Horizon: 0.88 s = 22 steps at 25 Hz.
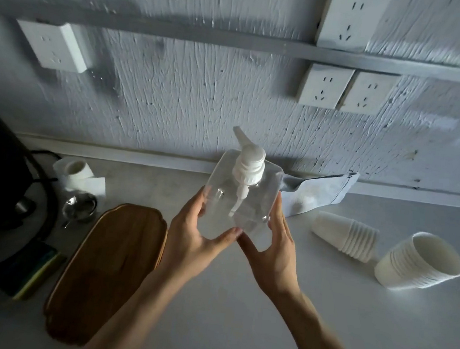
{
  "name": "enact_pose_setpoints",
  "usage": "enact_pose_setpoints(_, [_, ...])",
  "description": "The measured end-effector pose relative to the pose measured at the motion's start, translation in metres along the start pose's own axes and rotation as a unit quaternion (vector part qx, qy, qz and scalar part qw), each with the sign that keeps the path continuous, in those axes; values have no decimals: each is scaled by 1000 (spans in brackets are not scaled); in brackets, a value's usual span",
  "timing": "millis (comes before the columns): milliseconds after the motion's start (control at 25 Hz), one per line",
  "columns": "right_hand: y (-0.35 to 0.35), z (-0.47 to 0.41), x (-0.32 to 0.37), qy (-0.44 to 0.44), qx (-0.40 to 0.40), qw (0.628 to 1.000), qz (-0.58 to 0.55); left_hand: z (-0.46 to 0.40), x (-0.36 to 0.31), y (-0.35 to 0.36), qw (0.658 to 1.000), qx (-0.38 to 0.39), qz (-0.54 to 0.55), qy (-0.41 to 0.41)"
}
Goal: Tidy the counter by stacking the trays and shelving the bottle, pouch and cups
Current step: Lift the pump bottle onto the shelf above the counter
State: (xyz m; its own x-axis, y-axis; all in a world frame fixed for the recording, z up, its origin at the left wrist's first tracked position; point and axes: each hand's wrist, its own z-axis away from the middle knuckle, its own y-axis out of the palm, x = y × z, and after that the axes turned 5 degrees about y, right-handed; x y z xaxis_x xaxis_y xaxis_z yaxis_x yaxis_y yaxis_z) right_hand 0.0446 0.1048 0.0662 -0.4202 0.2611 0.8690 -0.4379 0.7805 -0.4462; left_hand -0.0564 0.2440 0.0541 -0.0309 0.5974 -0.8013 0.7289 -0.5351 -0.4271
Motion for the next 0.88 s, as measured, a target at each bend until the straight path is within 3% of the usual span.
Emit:
enact_pose_setpoints(520, [-89, 3, 74, -133, -97, 983, -78, -21, -110, -28, 984, -53, 59, 157])
enact_pose_setpoints(880, [-148, -3, 134, -246, -155, 946, -147, -46, -204, -39, 947, -77, 120, 289])
